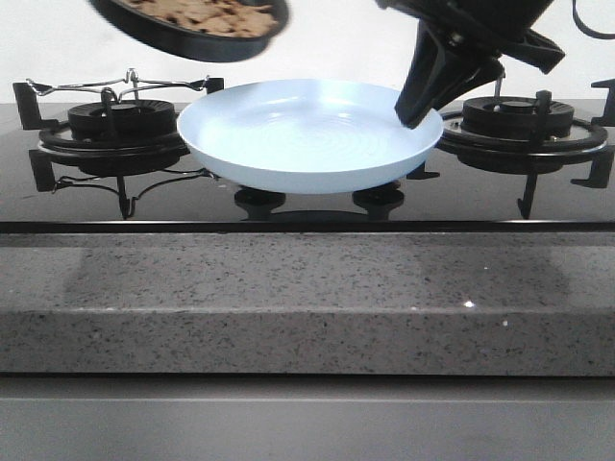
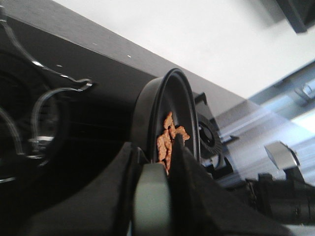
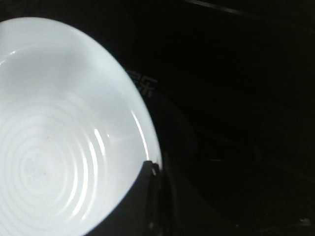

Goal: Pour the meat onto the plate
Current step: 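Lift the black pan with the left gripper over the plate, then tilt the pan with the left gripper to pour meat onto the plate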

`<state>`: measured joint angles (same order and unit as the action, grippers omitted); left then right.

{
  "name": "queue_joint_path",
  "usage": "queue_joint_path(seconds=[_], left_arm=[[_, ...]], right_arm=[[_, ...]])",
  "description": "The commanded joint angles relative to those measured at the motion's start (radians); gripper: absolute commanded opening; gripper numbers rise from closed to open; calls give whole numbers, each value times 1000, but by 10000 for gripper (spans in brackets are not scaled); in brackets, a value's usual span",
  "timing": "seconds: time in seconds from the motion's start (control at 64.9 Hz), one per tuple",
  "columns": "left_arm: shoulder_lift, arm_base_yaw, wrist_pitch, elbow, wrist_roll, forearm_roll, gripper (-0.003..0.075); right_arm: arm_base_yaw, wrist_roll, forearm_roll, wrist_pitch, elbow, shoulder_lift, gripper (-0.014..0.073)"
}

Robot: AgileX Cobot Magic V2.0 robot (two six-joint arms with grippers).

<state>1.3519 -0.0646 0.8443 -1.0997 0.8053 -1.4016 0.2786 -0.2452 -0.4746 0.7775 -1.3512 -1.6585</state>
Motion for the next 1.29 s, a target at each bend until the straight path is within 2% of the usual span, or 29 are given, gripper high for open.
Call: queue_joint_path(seconds=[0.0,0.216,0.601,0.785,1.278], left_arm=[[-40,66,-54,-28,39,-103,-20],[-45,212,-149,-30,181,-105,-20],[-137,363,-296,-30,451,-46,-20],[-177,403,-379,-30,527,29,-20],[-249,432,-345,-30,868,37,-20]], right_arm=[[2,-7,-26,-28,-26,39,-69],[2,-7,-26,-28,-26,39,-69],[2,-7,-26,-28,-26,39,-69],[2,-7,-26,-28,-26,39,-69],[2,-7,-26,-28,-26,39,-69]])
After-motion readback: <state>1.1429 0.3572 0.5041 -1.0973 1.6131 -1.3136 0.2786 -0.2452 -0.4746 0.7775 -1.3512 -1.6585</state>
